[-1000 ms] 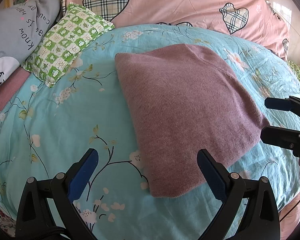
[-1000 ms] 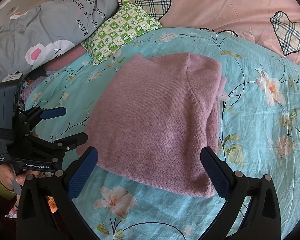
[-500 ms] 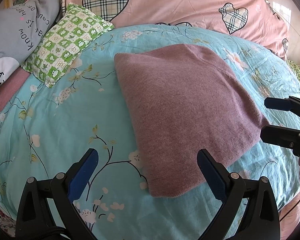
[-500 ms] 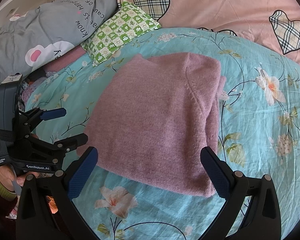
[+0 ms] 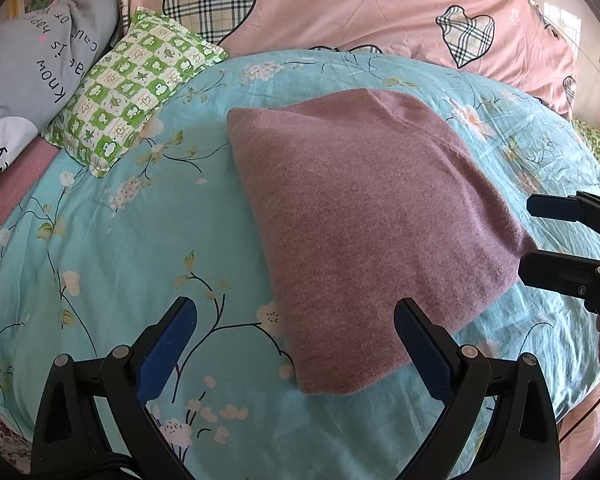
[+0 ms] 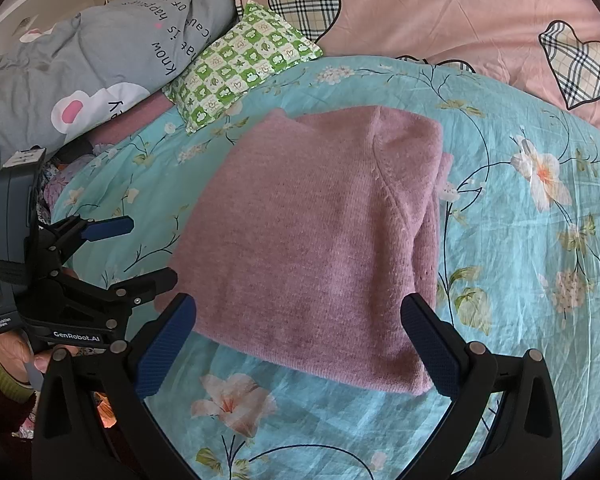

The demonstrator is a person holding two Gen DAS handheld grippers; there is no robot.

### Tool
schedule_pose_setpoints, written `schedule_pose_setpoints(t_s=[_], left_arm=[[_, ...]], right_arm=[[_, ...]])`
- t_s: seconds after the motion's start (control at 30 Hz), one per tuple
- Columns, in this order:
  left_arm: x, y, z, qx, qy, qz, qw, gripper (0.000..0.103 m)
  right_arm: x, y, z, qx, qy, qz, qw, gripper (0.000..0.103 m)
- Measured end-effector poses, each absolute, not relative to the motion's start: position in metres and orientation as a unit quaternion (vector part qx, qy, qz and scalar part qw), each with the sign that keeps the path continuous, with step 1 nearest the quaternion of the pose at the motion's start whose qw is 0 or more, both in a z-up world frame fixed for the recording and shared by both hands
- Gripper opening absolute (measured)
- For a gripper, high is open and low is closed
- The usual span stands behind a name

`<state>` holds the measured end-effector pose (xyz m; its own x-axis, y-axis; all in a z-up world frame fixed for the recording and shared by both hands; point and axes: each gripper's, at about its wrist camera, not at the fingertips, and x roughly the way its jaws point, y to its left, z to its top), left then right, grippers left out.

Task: Fold small clothes

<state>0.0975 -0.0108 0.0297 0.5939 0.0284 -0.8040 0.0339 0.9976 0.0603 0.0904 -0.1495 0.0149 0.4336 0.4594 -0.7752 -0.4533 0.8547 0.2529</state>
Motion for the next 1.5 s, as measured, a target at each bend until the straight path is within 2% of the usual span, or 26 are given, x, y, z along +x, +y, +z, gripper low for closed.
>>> schedule_pose_setpoints(t_s=[1.5], left_arm=[[0.110, -0.003, 0.035, 0.033, 0.447, -0.006, 0.894, 0.099]], right_arm=[[0.095, -0.150, 0.020, 0.008, 0.459, 0.267, 0.847, 0.102]])
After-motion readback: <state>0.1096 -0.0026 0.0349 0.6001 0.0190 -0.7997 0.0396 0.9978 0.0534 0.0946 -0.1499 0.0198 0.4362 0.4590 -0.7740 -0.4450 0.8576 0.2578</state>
